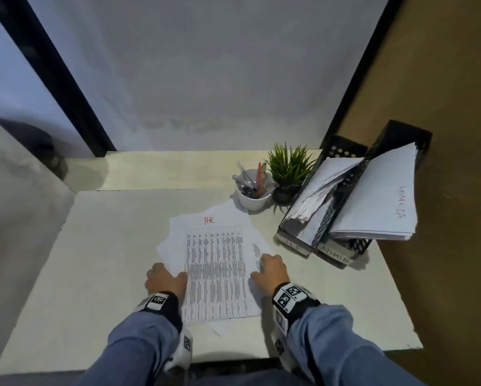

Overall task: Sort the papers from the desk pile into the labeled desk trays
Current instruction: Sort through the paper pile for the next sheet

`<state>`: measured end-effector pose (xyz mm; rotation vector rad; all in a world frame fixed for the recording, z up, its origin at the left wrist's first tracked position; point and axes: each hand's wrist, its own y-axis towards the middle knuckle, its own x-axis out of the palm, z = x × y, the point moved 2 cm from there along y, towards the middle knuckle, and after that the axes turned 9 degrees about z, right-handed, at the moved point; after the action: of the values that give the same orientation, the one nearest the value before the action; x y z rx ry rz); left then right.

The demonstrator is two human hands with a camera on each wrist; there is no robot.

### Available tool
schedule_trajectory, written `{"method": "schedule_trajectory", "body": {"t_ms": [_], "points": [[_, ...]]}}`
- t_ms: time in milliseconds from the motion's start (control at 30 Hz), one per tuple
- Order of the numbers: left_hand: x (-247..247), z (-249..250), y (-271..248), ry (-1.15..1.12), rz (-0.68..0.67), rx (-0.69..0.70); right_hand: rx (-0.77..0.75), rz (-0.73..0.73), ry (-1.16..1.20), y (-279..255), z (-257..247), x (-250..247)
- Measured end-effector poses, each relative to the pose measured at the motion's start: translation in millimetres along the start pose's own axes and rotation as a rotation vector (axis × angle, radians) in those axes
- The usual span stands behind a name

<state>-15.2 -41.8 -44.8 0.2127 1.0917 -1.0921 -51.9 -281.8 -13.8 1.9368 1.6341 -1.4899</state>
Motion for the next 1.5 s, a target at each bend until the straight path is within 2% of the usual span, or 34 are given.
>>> {"method": "schedule_trajectory", "body": {"t_ms": [100,200,333,500,633,733,900,1067,1233,1333,1433,1467,1500], "points": [[3,-7,-5,-0.128,-0.068,-0.003,0.126,0.009,-0.007,2,5,13],[7,-6,-12,-0.145,-0.126,-0.007,0.155,0.032,0.055,5,6,19],[2,-1,-17,-0.095,-0.090,0.120,0.199,0.024,0.191,4,5,22],[-9,0,-19,-0.137,-0.081,0.253,0.261,0.013,0.298,3,4,21],[-24,-8,-16,-0.164,0.033,0.312,0.268,-0.030,0.269,4,2,14],[-32,-12,-17,-0.343,0.057,0.299,0.269,-0.029,0.331,5,2,10],[-17,-16,-12,-0.693,-0.198,0.104,0.299,-0.013,0.824,-2,-5,-1],[-8,-13,-15,-0.698,-0.299,0.056,0.395,0.112,0.949,6,2,-6],[-12,-6,-18,-0.634,-0.277,0.124,0.386,0.149,0.970,5,7,-14],[-12,-5,-10,-0.620,-0.219,0.154,0.399,0.186,1.064,0,5,-17],[-15,-13,3,-0.621,-0.212,0.112,0.412,0.252,1.144,0,11,-27],[-17,-16,6,-0.628,-0.218,0.093,0.491,0.260,1.163,3,16,-29],[-20,-17,8,-0.644,-0.226,0.077,0.502,0.290,1.135,6,23,-30]]}}
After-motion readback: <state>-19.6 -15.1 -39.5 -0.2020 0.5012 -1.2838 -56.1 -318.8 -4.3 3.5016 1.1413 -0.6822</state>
